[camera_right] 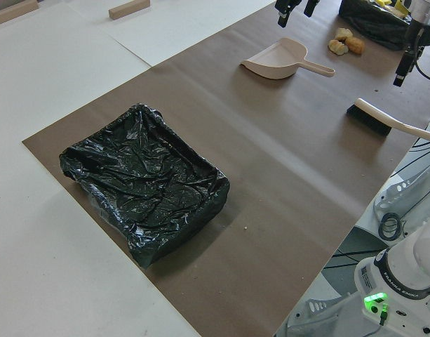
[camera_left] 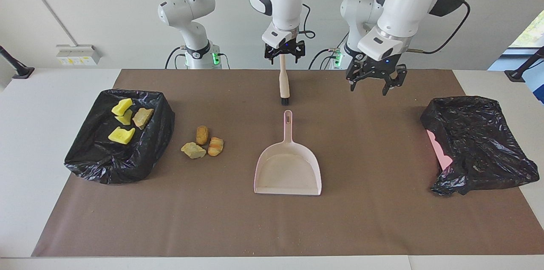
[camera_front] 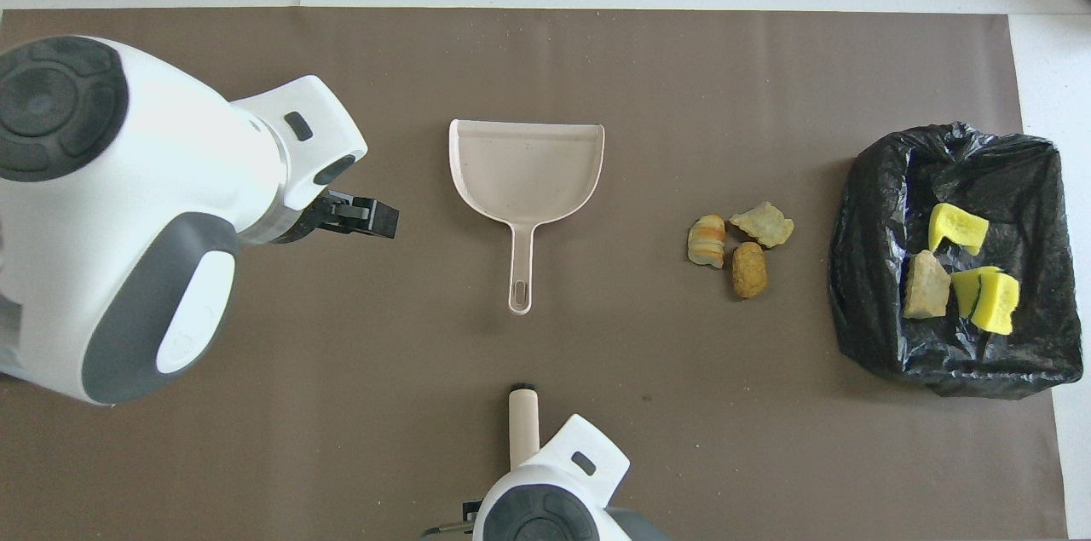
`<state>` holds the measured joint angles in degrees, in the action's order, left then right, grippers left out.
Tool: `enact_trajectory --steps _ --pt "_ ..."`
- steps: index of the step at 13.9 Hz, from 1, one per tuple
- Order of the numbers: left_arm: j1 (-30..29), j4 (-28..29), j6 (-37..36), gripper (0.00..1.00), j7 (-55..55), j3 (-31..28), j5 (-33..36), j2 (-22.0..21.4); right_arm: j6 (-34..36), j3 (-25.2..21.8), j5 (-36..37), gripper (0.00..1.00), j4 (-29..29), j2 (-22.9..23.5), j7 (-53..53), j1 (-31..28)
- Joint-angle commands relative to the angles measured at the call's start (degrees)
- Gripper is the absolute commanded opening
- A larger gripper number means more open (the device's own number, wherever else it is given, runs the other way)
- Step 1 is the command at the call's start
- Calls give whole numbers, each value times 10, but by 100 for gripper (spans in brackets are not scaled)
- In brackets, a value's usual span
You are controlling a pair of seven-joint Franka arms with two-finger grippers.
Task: Sweep and dump trash in bin
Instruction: 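Grasp the dustpan handle with the left gripper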
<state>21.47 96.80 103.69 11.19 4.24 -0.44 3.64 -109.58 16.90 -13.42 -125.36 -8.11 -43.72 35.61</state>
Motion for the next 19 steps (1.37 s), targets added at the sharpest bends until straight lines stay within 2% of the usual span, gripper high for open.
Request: enact_trajectory --steps 1,2,6,13,14,15,16,17,18,19 --pt "49 42 59 100 47 -10 4 5 -64 -1 -38 100 -80 -27 -40 38" --pt "62 52 71 100 56 -10 4 9 -85 -1 -41 100 -98 -27 -47 54" --pt "127 57 147 100 143 -11 10 82 -194 -1 -41 100 -176 -15 -78 104" --pt "147 60 227 100 196 -12 11 162 -195 -1 -57 100 -177 -1 -91 126" --pt "147 60 236 100 198 -12 11 165 -196 -1 -57 94 -177 -1 -90 126" --pt "146 61 237 100 198 -12 11 165 -197 -1 -56 75 -177 0 -90 126" --pt "145 61 234 99 198 -12 11 165 -198 -1 -57 36 -176 3 -87 126" --pt "144 61 231 68 197 -12 11 165 -204 -1 -56 1 -176 3 -90 126" --pt "144 61 229 50 197 -12 11 165 -204 -1 -56 0 -174 5 -91 126" --pt "144 60 221 39 196 -13 13 165 -203 -1 -56 0 -173 7 -91 126"
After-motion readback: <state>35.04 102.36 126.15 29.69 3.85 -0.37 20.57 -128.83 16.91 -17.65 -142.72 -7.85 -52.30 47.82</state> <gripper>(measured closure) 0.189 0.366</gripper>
